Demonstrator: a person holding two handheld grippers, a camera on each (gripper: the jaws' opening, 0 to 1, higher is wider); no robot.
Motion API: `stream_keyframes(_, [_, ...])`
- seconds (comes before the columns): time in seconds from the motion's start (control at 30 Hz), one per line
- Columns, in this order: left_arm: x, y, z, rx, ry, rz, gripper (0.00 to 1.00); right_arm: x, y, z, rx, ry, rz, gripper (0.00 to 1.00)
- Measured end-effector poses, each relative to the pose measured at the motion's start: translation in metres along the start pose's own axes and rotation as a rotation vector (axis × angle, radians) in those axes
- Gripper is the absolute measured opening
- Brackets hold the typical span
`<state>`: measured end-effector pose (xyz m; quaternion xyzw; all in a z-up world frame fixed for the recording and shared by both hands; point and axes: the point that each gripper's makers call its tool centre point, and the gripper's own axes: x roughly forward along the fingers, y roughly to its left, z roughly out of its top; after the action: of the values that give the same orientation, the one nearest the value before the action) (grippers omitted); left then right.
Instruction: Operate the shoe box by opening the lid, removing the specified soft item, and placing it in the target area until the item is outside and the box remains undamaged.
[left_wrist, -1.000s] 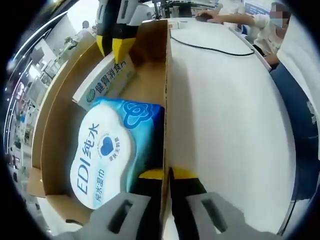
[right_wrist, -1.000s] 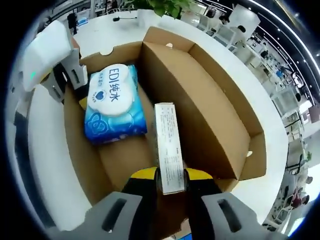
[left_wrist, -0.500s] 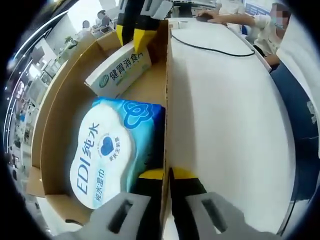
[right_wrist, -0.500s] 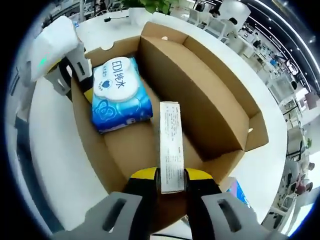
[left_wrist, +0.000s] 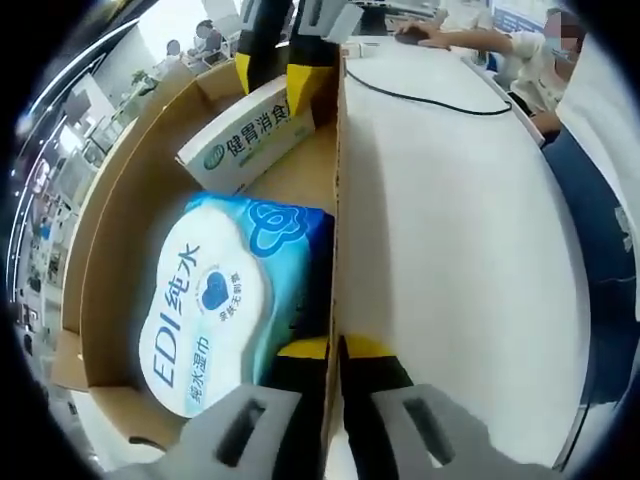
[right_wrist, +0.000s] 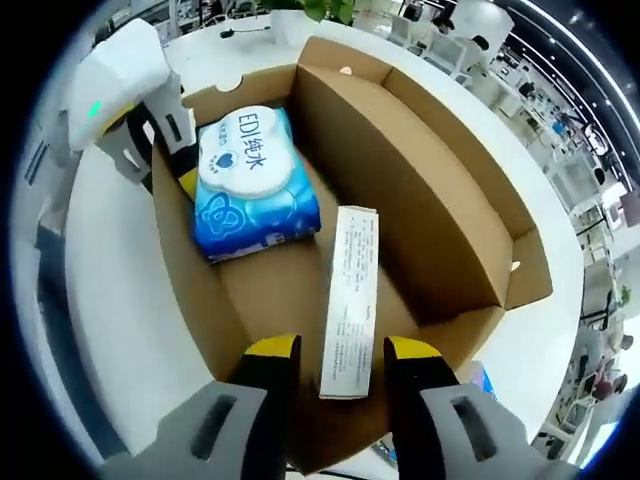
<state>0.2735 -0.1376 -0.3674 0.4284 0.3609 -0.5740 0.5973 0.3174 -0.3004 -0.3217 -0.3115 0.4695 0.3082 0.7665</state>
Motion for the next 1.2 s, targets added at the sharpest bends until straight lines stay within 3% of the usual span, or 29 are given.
stream_keyframes(0.2, [0.000,0.000,0.000,-0.005,0.000,0.001,0.02,0.015,-0.002,0.019,0.089,-0.037,0.074,0.49])
stream_keyframes(0.47, [0.000,0.000,0.000,0.005,-0.002,0.006,0.02,0.040,0.002,0.018,0.089,-0.001,0.131,0.52])
stream_keyframes(0.73, [-0.001,0.001,0.001,0.007,-0.004,0.004,0.02,0.042,0.003,0.022,0.123,-0.032,0.151,0.47])
stream_keyframes(0.87, [-0.001,0.001,0.001,0.006,-0.005,0.001,0.02,0.043,0.003,0.017,0.120,-0.010,0.155,0.44])
stream_keyframes(0.93, [-0.001,0.001,0.001,0.007,-0.005,0.001,0.02,0.043,0.004,0.018,0.156,-0.024,0.166,0.38])
stream_keyframes(1.0, [-0.001,0.000,0.001,0.007,-0.006,0.003,0.02,0.043,0.005,0.016,0.139,-0.010,0.166,0.32])
stream_keyframes(1.2, [0.000,0.000,0.000,0.011,-0.007,0.003,0.02,0.046,0.009,0.015,0.149,-0.014,0.173,0.32])
